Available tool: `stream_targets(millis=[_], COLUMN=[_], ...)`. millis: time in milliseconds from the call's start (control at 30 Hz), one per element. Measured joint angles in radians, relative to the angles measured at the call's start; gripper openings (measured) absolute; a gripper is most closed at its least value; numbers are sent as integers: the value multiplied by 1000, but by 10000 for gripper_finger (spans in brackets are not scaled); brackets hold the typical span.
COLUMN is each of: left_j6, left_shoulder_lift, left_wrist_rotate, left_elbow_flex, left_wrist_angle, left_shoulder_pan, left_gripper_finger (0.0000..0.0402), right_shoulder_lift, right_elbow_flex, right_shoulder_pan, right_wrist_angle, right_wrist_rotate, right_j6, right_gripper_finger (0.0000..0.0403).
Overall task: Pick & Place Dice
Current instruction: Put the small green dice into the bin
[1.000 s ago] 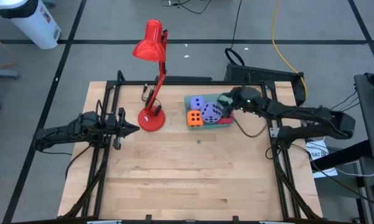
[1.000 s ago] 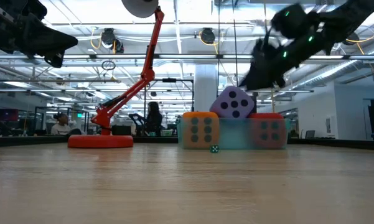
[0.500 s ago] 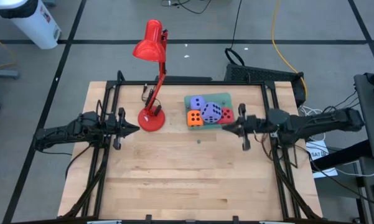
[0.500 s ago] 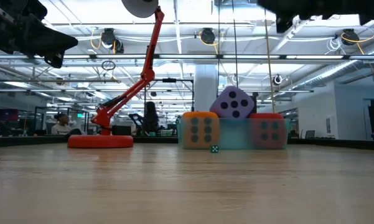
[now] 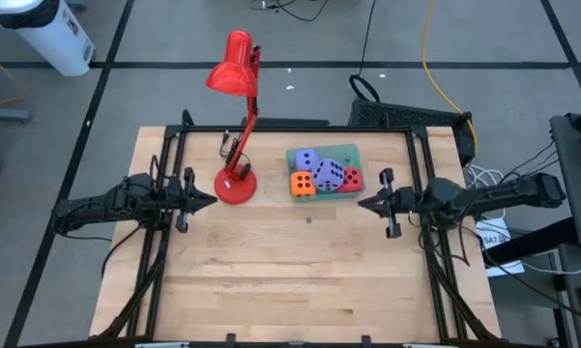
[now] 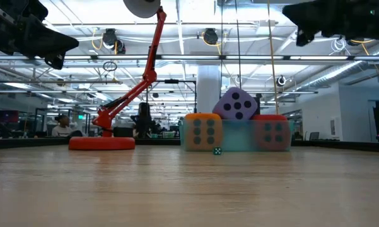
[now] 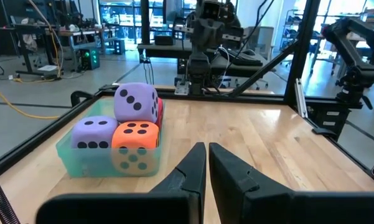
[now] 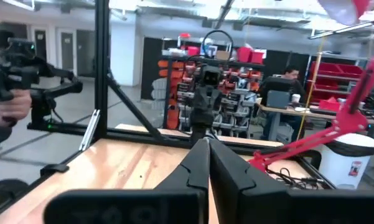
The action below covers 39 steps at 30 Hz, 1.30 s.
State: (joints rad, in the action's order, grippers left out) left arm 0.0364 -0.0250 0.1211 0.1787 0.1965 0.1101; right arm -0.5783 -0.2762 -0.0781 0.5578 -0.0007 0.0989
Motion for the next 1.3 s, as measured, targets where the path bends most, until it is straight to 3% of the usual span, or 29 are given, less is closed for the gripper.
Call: stream_targets(millis=[233, 467, 567, 667, 800, 900, 1000, 1167, 1300], left_j6=[18, 48, 112, 145, 157, 135, 80, -3, -29], left_shoulder_lift=[0, -3, -31, -101, -294, -498, -704, -1028, -1269], left_wrist_rotate=[3, 26, 102, 94, -16, -33, -119, -277, -299], left_elbow_flex=[0, 0, 0, 0, 0, 25, 97, 268, 396], left_wrist_angle=[10, 11, -5, -66, -221, -401, -498, -498, -568], left_shoulder_pan=[-1, -1, -3, -24, -91, -166, -243, -335, -344], left_gripper_finger=[28, 28, 28, 24, 5, 4, 3, 3, 8], right_shoulder_lift=[152, 178, 172, 172, 149, 127, 108, 104, 103], right_elbow_flex=[126, 254, 255, 255, 256, 257, 257, 258, 258], right_shoulder_pan=[33, 33, 32, 32, 32, 33, 33, 32, 31], right_wrist_angle=[34, 184, 159, 175, 159, 157, 157, 157, 157], right_wrist_rotate=[1, 8, 58, 125, 264, 342, 343, 341, 341], right_j6=[-66, -69, -63, -59, -78, -83, -80, -80, -99], right_gripper_finger=[1, 1, 1, 1, 4, 4, 4, 4, 4])
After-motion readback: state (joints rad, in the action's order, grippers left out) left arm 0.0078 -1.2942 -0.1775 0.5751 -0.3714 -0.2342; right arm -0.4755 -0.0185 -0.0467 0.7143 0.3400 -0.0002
